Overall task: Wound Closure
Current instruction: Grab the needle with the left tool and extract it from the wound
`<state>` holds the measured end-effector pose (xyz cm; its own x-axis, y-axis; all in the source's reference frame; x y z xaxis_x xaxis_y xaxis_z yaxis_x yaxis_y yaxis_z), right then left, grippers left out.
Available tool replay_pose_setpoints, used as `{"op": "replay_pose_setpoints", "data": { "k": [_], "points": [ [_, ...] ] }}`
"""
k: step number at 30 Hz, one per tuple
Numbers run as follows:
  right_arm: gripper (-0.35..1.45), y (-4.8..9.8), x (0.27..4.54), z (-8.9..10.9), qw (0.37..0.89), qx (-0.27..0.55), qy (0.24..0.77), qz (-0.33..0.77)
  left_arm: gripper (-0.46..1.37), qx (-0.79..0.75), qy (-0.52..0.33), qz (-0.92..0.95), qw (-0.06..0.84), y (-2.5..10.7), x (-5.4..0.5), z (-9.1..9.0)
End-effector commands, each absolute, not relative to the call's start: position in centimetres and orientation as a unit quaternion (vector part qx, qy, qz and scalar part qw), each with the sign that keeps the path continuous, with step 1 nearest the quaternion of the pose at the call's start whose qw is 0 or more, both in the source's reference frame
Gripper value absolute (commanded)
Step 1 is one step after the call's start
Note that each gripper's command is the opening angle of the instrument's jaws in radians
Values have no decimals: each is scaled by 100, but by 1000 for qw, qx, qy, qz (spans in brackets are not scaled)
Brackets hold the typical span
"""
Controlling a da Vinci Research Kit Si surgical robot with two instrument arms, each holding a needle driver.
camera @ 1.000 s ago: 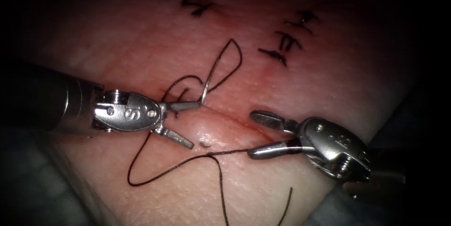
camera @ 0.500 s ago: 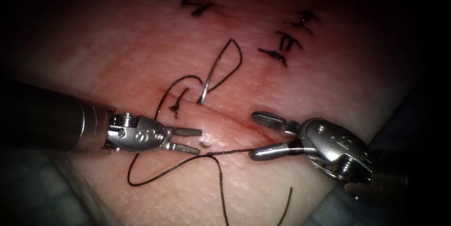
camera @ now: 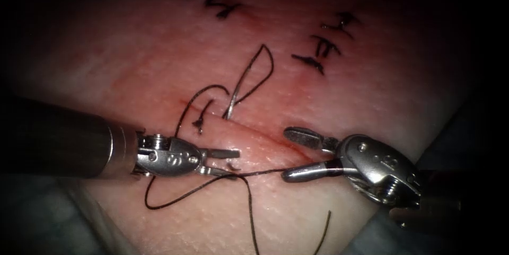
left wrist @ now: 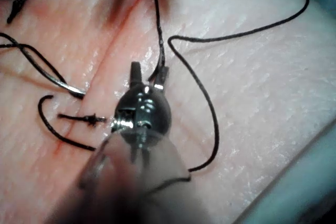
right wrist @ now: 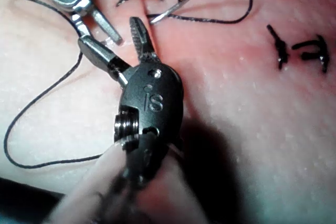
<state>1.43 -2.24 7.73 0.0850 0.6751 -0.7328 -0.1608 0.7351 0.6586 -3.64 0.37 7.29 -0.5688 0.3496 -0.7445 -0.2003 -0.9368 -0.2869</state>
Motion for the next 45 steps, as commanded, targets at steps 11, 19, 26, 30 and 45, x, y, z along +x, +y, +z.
{"op": "replay_pose_setpoints", "data": {
  "k": [11,19,26,30,45],
  "points": [
    [82,-227,144,772,705,212,608,295,3,-436,-91,880,168,37,-368,743],
    [80,-229,144,770,705,212,609,295,-35,-433,-166,861,208,34,-367,740],
    [76,-229,143,769,705,212,608,295,-35,-421,-235,838,257,32,-364,719],
    [74,-228,143,770,706,212,608,296,-35,-437,-264,813,280,34,-362,703],
    [66,-251,146,799,724,208,596,276,-35,-480,-456,614,430,66,-348,649]
  ]
}}
